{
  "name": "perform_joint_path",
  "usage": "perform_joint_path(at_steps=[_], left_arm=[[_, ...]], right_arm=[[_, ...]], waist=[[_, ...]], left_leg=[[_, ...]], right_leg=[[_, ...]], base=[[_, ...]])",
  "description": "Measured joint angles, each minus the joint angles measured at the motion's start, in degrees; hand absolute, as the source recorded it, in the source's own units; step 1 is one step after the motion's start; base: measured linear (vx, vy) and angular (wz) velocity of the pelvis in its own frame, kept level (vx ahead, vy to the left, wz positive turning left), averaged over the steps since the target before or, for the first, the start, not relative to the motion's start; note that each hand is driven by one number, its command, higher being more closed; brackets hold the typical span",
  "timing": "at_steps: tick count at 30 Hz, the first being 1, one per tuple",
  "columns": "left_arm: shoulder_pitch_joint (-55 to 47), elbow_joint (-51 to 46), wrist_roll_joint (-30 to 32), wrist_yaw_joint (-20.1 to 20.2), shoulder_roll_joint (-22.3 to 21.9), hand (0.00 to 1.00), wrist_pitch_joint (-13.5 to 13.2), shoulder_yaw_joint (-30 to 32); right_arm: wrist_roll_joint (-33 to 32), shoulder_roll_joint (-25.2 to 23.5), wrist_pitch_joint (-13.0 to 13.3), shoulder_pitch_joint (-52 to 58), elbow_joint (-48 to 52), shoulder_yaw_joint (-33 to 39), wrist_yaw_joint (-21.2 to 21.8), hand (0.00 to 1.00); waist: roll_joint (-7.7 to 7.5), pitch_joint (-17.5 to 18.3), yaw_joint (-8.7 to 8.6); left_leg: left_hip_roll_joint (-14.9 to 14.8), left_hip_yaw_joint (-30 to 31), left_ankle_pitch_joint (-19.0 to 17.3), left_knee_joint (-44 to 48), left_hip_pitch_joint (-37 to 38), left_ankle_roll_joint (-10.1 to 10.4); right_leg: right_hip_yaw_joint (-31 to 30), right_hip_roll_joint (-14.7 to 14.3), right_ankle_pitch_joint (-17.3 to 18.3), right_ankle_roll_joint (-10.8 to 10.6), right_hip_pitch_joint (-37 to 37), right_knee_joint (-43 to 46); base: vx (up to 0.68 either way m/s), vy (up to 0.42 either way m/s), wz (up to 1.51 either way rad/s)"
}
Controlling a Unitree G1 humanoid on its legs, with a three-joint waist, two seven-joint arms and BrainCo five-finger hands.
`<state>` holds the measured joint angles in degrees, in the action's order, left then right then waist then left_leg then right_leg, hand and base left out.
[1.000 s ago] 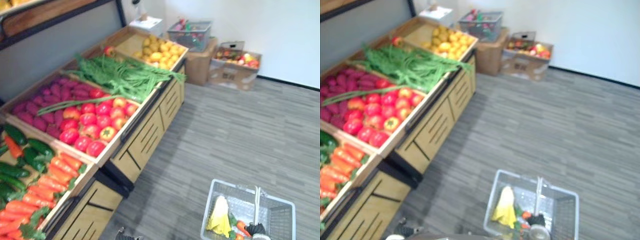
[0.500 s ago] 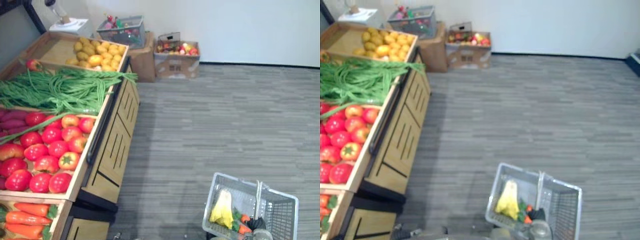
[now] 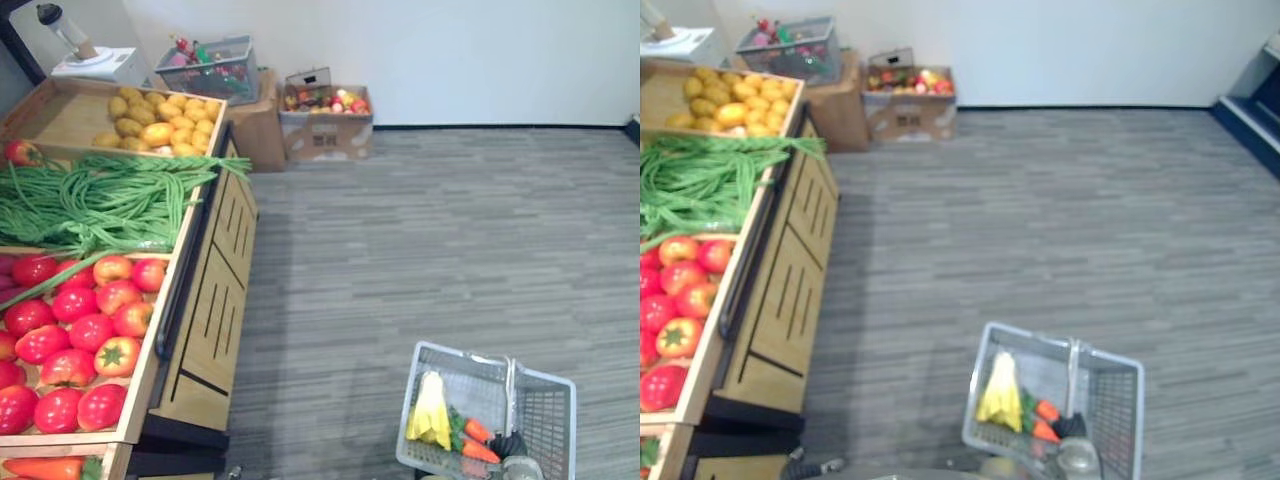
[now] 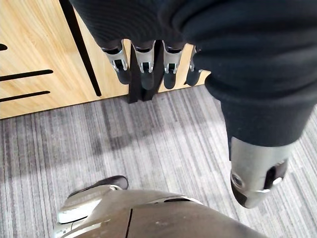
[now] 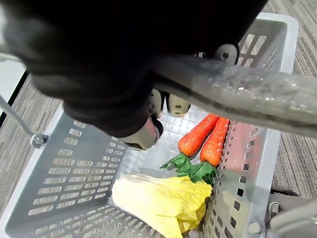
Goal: Pick vegetable in the basket
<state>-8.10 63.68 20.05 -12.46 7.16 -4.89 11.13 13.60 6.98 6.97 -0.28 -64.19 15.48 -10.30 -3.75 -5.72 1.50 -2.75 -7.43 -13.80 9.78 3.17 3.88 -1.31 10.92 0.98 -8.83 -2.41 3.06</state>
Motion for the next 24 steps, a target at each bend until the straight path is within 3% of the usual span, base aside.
perform_joint_path(at_steps=[3,13,24], left_arm=[[-0.1,0.0,-1.8,0.1,-0.1,0.00,0.0,0.0],[-0.8,0.4,-5.7,1.8,-1.3,0.00,-0.1,0.1],[-1.3,2.5,-12.5,3.8,-2.1,0.00,0.0,2.2]], right_arm=[[0.0,-0.4,-0.5,0.2,-1.0,0.8,0.0,1.00],[-0.1,-0.3,-0.4,2.2,-2.0,4.0,0.3,1.00],[0.0,-0.3,-0.4,3.6,-2.1,4.2,1.3,1.00]], waist=[[-0.04,0.7,0.00],[2.51,2.7,-0.42],[2.29,2.8,-1.19]], left_leg=[[-0.2,0.0,0.0,-0.2,0.1,0.0],[-3.4,-0.6,-0.2,-0.7,1.7,0.4],[-3.9,-3.2,-0.4,-1.6,5.1,0.9]], right_leg=[[1.7,0.1,-1.1,-0.2,1.7,-2.9],[2.7,-3.2,-2.5,0.2,3.7,-5.2],[0.8,-3.6,-4.1,0.1,6.7,-7.7]], base=[[-0.03,-0.032,0.02],[-0.03,-0.062,-0.04],[-0.04,-0.014,-0.11]])
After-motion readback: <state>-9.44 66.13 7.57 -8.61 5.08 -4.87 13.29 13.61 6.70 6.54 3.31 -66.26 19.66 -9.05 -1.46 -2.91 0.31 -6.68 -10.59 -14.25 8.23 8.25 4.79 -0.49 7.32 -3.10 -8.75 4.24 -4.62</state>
